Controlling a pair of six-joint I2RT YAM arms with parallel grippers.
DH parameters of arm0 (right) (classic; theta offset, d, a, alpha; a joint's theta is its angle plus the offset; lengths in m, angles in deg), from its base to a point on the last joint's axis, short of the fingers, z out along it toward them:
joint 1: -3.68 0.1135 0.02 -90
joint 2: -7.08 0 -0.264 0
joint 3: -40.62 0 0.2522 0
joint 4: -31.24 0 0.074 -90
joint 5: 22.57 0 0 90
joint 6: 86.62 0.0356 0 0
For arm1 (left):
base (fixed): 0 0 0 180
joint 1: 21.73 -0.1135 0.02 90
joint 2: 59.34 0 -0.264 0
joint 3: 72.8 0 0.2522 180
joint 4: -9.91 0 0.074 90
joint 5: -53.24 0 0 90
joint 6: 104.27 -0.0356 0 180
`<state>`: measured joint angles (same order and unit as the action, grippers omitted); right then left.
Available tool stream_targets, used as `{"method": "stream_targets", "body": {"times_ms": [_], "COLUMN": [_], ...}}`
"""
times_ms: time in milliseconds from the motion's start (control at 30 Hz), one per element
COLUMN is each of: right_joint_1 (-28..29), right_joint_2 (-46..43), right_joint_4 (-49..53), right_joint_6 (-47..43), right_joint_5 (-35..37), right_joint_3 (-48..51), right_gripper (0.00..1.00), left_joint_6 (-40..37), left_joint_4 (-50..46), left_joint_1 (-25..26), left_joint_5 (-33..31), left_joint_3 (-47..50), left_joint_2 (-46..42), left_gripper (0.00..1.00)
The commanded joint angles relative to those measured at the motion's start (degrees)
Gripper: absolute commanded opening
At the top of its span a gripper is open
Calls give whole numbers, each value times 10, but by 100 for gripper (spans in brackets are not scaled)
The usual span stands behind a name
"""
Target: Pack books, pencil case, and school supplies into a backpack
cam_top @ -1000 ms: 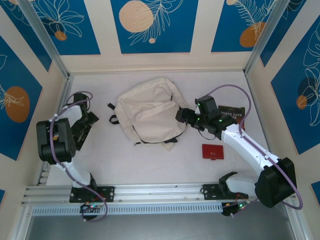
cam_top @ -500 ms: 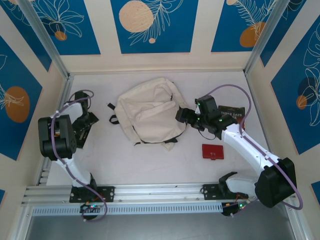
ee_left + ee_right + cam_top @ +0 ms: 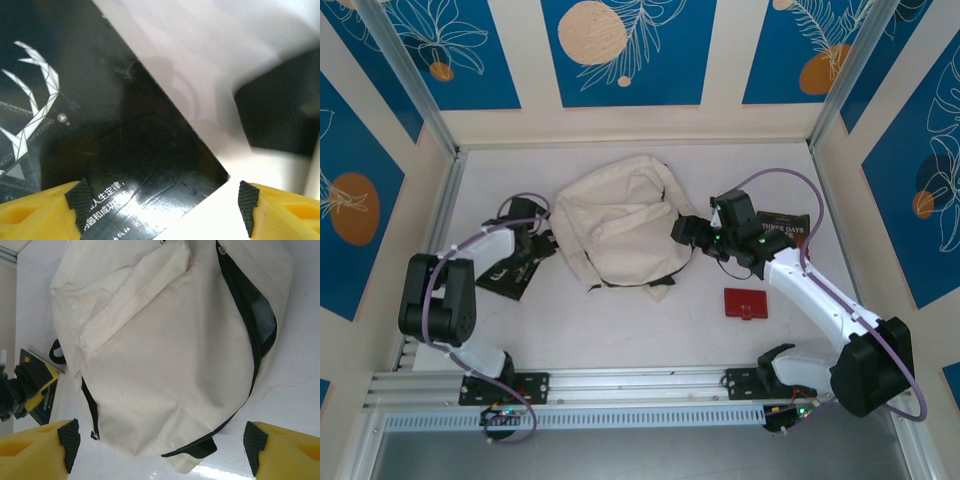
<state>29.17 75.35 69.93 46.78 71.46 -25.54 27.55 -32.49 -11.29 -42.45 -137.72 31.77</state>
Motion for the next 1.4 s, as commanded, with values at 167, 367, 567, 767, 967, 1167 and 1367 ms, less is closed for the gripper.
{"method": "stream_targets", "body": {"times_ms": [167, 367, 567, 767, 967, 1167, 1367], "right_joint_1": [8, 17, 49, 130, 220, 274, 294], "right_joint_2": [-6, 14, 51, 156, 309, 460, 577], "right_joint_4": [-4, -5, -6, 10, 40, 81, 126], "right_joint_6": [-2, -2, -20, -55, -79, -102, -116], "right_joint_5": [-11, -11, -6, -10, -20, -32, -41], "right_joint_3": [-7, -21, -55, -142, -274, -424, -547], "right_gripper": [87, 87, 86, 78, 67, 58, 46], "left_joint_6": [137, 189, 134, 58, 22, 16, 12], "left_joint_4": [-40, -77, -183, -225, -235, -223, -192], "left_joint_1": [132, 233, 229, 135, 22, -33, -52], "left_joint_5": [104, 107, 62, 40, 45, 54, 62], "left_joint_3": [161, 161, 74, 33, 74, 125, 162], "left_joint_2": [-65, -112, -179, -214, -245, -261, -263], "left_gripper": [80, 80, 87, 91, 89, 86, 71]}}
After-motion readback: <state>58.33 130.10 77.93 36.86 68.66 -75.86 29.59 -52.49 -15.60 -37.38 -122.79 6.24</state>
